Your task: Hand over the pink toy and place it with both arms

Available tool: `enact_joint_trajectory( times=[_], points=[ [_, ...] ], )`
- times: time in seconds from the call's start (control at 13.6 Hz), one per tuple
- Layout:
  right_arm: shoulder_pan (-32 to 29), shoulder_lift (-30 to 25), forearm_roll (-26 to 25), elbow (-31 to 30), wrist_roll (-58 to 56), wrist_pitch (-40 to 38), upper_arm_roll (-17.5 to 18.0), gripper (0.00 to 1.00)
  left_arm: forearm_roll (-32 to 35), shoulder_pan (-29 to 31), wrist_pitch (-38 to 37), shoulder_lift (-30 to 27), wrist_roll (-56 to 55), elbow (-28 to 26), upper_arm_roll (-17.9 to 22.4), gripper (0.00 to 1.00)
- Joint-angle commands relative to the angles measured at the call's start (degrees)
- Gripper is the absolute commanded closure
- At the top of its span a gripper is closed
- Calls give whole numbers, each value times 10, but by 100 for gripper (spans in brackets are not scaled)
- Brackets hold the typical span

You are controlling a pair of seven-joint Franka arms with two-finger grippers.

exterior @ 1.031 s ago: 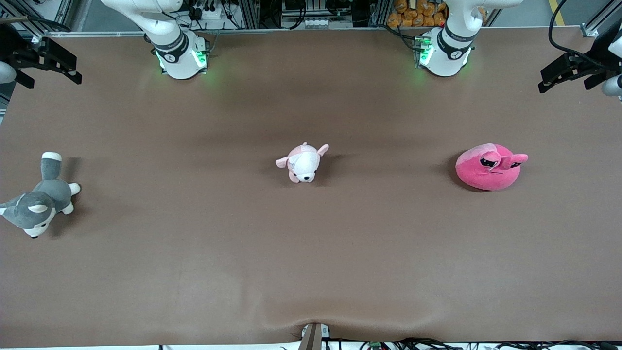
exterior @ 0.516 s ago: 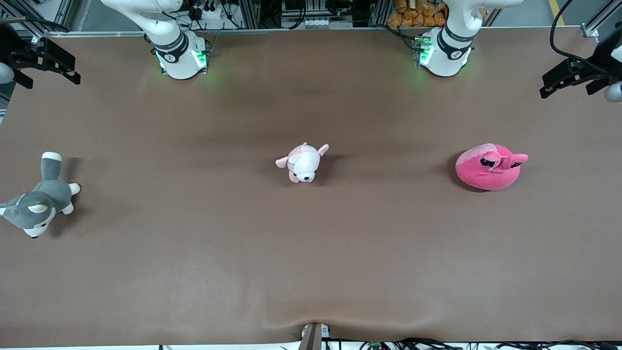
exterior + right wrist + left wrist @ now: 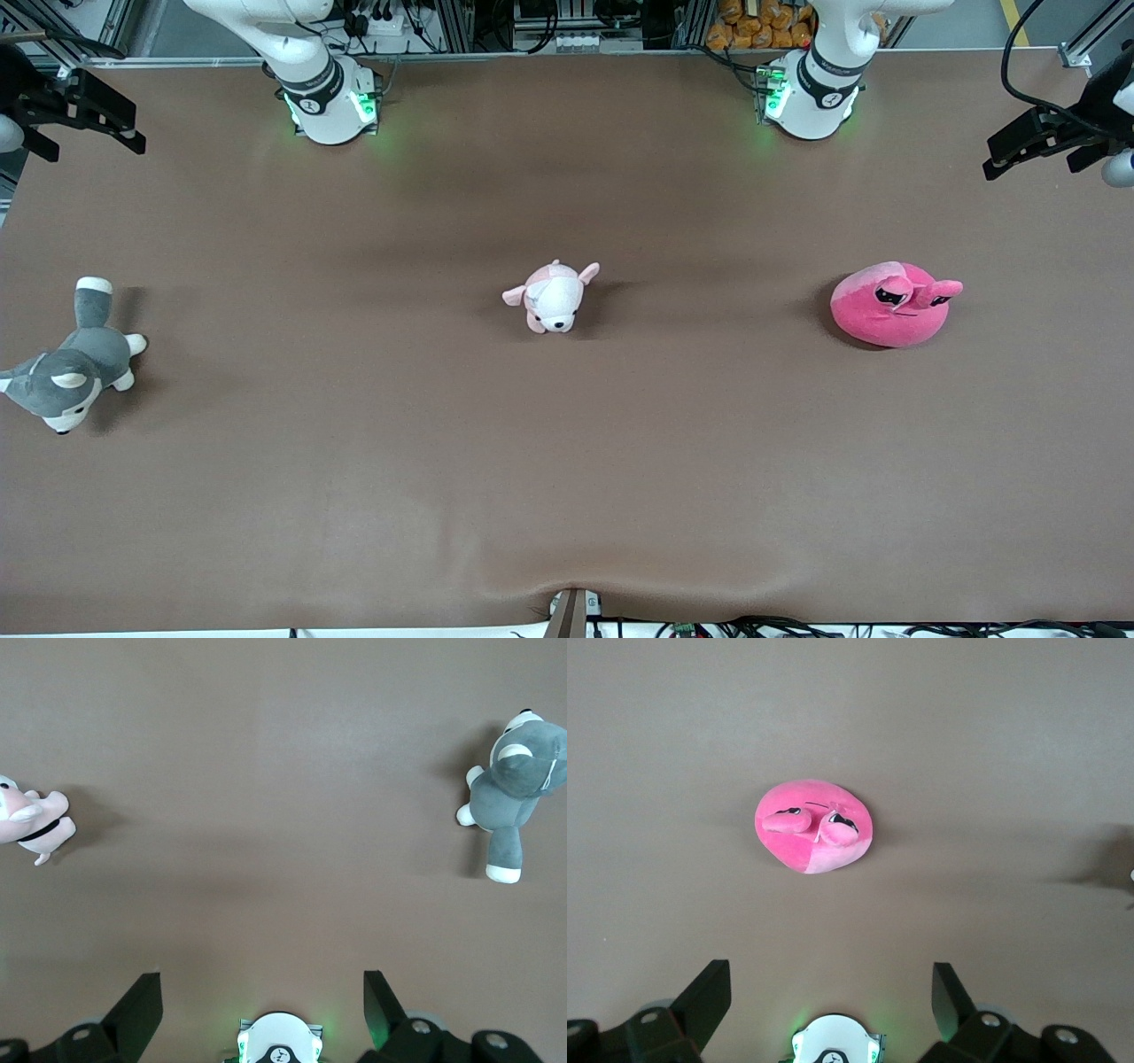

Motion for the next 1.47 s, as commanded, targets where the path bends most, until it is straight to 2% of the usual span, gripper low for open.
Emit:
enact_joint_trajectory(
  times=[0.0, 1.4],
  points=[
    [-7, -16, 1, -16, -5, 6, 2, 0, -8, -3, -14, 7, -15, 17, -2, 0],
    [-7, -14, 4, -15, -4, 13, 2, 0, -22, -6, 2, 19, -10, 17, -3, 0]
  ],
)
